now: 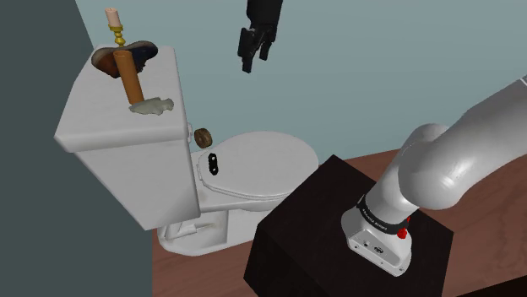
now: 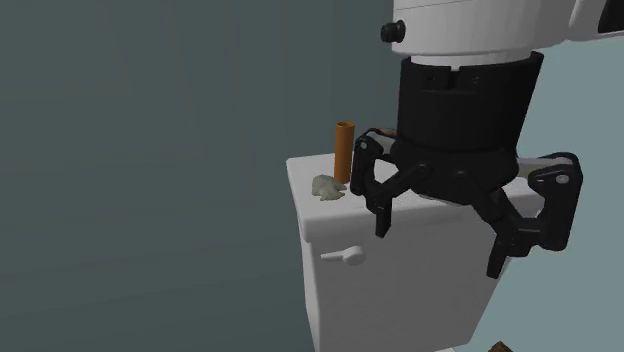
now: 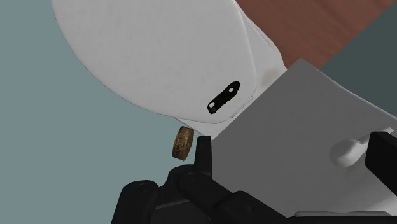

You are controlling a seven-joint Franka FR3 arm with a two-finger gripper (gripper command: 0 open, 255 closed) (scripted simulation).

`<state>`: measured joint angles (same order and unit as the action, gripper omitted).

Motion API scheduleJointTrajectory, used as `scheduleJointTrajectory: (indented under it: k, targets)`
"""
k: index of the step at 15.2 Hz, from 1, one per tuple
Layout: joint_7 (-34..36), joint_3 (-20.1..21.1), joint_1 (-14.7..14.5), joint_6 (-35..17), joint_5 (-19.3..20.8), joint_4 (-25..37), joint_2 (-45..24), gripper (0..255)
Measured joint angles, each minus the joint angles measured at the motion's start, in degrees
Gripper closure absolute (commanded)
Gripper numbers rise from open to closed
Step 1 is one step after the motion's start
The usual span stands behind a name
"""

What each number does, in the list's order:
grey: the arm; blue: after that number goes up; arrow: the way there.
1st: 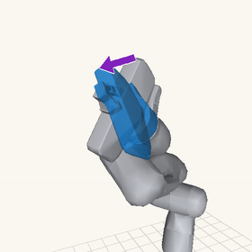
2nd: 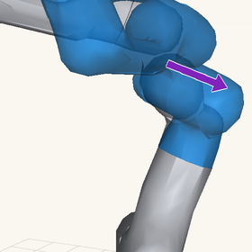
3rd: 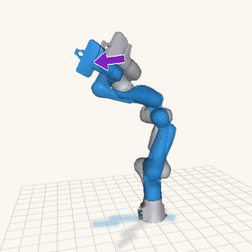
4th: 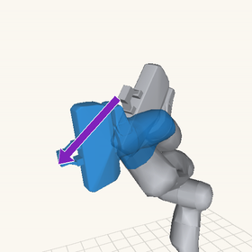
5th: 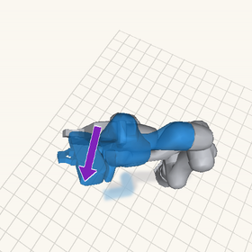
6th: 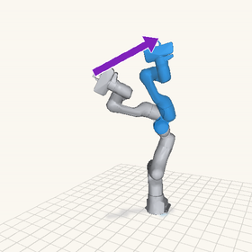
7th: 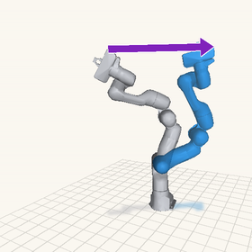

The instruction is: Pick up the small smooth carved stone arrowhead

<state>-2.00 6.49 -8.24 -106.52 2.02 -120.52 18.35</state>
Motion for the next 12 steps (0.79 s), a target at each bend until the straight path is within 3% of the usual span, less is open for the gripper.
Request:
scheduleJointTrajectory:
  k: [12]
  targets:
    - [0.08,6.82,-5.73,-1.68,1.40,17.59,-19.83,0]
